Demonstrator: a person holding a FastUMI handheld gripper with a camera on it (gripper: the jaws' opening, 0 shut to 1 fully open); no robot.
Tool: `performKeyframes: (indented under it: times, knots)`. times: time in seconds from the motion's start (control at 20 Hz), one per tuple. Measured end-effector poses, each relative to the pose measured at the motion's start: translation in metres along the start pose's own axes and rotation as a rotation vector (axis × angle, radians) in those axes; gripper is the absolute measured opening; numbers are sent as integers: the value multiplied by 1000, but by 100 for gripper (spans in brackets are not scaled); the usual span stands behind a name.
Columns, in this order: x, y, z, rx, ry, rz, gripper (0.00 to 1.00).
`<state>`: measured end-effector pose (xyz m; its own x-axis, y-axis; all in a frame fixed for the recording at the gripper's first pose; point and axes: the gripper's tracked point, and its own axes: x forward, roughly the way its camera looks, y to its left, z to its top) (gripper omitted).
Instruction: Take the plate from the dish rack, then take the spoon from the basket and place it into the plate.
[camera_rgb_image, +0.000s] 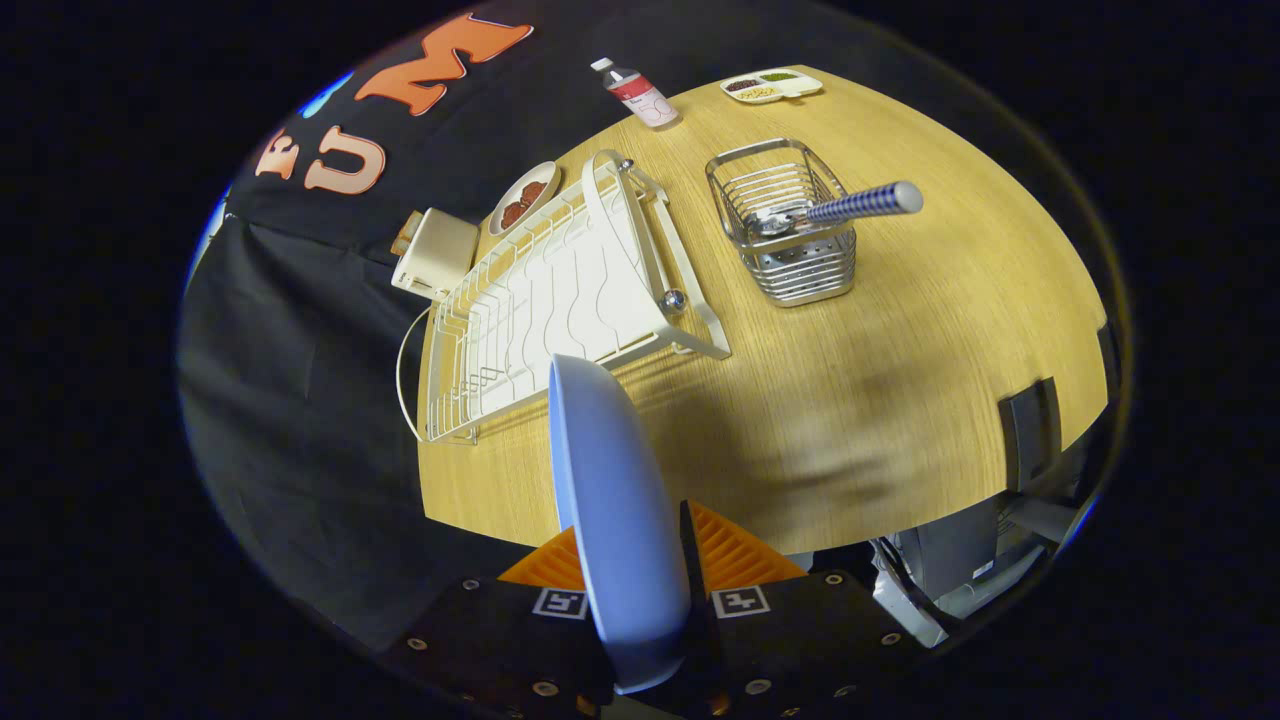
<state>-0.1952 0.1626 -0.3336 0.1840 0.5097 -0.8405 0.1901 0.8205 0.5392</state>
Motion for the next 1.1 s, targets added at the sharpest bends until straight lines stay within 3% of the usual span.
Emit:
performKeyframes:
  times: [0.8, 1.1]
  knots:
    - [64, -2, -10, 20, 2, 29, 31]
    - [65, -24, 0, -36, -7, -75, 48]
